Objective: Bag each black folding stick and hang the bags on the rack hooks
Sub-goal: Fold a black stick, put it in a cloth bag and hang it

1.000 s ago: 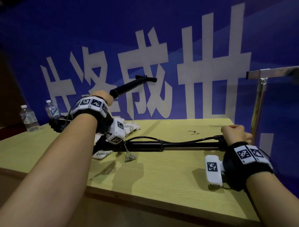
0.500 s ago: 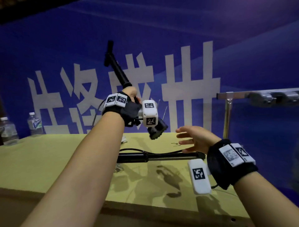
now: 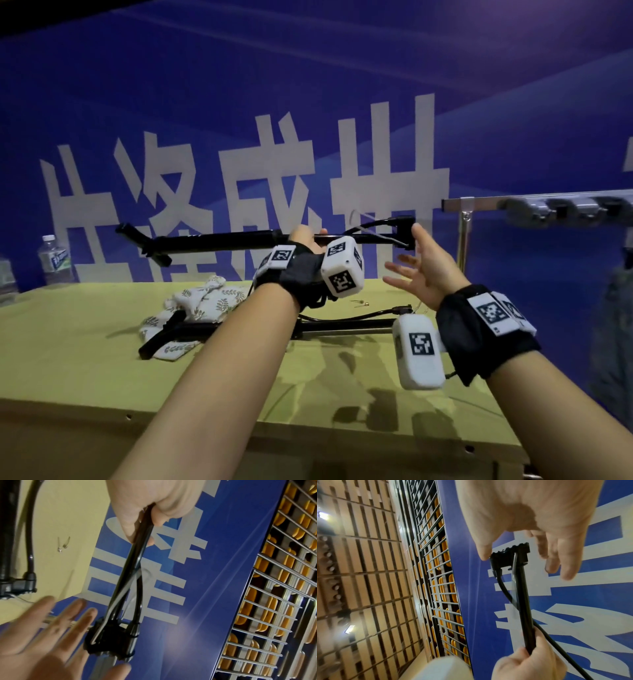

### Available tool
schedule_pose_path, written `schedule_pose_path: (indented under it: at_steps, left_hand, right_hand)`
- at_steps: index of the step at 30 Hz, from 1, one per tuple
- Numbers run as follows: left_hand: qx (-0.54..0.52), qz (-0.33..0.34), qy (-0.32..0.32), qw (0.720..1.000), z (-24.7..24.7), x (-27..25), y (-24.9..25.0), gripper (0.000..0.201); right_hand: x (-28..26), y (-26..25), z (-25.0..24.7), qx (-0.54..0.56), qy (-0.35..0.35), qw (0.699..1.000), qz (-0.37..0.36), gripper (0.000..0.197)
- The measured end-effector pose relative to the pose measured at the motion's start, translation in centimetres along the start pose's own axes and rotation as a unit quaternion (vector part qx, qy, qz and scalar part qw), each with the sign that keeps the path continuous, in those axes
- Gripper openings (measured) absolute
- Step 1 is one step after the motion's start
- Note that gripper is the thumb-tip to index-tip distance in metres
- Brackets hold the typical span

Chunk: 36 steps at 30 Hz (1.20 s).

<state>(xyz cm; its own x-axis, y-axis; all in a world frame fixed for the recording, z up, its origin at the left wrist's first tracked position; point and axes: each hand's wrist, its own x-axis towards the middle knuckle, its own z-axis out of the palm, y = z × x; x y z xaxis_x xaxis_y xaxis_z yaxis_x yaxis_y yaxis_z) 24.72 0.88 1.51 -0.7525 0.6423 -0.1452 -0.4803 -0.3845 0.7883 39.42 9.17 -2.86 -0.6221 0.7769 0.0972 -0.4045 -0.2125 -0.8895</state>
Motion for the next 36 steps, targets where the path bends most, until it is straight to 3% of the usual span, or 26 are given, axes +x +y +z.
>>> schedule_pose_path:
  at_steps: [3, 7, 10, 14, 18, 21, 25, 29, 36]
  left_hand:
    - [0.020, 0.007, -0.022, 1.000, -0.4, 0.3, -0.9, 0.005]
    - [0.081, 0.037, 0.003, 0.996, -0.7, -0.2, -1.7, 0.019]
    - [0.076, 0.070, 0.034, 0.994, -0.6, -0.8, -2.4, 0.035]
    - [-0.011, 0.096, 0.045, 0.994, -0.2, -0.4, -2.7, 0.022]
    - [-0.132, 0.066, -0.032, 0.988, 0.7, -0.1, -2.5, 0.044]
    - [-0.201, 0.075, -0.126, 0.969, 1.0, 0.0, -1.6, 0.026]
    - [-0.215, 0.072, -0.240, 0.944, 1.1, -0.1, -0.6, 0.042]
    - [-0.137, 0.118, -0.156, 0.971, 0.3, 0.9, 0.8, 0.036]
    - [-0.202, 0.140, -0.091, 0.965, -5.5, 6.1, 3.2, 0.014]
  right_hand:
    - [0.7, -0.1, 0.1, 0.006, -0.005, 1.000, 0.006, 0.037]
    - [0.9, -0.1, 0.4, 0.029, 0.029, 0.999, -0.022, 0.015]
    - [1.2, 0.3, 0.9, 0.030, 0.087, 0.993, -0.067, 0.013]
    - [1.5, 0.8, 0.8, 0.058, 0.139, 0.982, -0.115, 0.014]
    - [1.9, 0.3, 0.0, 0.087, 0.180, 0.968, -0.151, 0.016]
    - [2.2, -0.3, -0.7, 0.135, 0.204, 0.957, -0.158, 0.019]
    - [3.0, 0.0, -2.0, 0.187, 0.224, 0.948, -0.127, 0.032]
    - [4.0, 0.5, -3.5, 0.195, 0.234, 0.946, -0.110, 0.034]
    - [6.5, 1.9, -7.3, 0.142, 0.280, 0.942, -0.120, 0.032]
